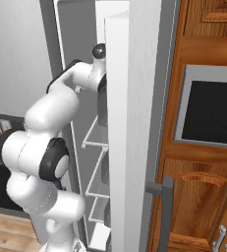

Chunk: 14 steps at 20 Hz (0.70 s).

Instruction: Pick the pear and tangerine from the fridge and place them on the plate next to the blender to make a fruit smoothie.

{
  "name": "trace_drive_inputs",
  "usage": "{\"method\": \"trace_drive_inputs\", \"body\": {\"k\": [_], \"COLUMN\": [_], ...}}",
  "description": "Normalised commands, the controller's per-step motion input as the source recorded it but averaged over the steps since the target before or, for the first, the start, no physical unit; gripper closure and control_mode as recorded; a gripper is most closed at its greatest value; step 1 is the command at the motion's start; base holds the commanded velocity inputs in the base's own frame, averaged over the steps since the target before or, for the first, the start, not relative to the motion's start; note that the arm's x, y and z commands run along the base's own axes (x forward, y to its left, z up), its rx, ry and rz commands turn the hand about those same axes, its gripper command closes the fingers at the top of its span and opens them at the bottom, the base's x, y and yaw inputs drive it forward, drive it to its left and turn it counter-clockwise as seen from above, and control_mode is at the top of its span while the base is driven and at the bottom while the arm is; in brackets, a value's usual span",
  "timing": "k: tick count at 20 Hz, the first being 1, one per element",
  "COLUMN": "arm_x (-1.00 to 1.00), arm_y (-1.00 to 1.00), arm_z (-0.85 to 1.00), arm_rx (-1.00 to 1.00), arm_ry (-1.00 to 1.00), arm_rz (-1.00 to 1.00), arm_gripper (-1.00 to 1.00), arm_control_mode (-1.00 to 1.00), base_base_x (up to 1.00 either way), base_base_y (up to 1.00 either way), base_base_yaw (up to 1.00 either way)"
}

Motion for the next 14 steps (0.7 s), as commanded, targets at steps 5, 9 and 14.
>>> {"method": "trace_drive_inputs", "body": {"k": [5, 9, 14], "arm_x": [0.69, 0.78, 0.44], "arm_y": [-0.01, -0.01, -0.05], "arm_z": [-0.02, -0.2, -0.3], "arm_rx": [0.0, -0.01, 0.0], "arm_ry": [0.11, 0.19, 0.15], "arm_rz": [-0.03, -0.03, 0.0], "arm_gripper": [-1.0, -1.0, -1.0], "arm_control_mode": [-1.0, -1.0, -1.0], "base_base_x": [0.0, 0.0, 0.0], "base_base_y": [0.0, 0.0, 0.0], "base_base_yaw": [0.0, 0.0, 0.0]}}
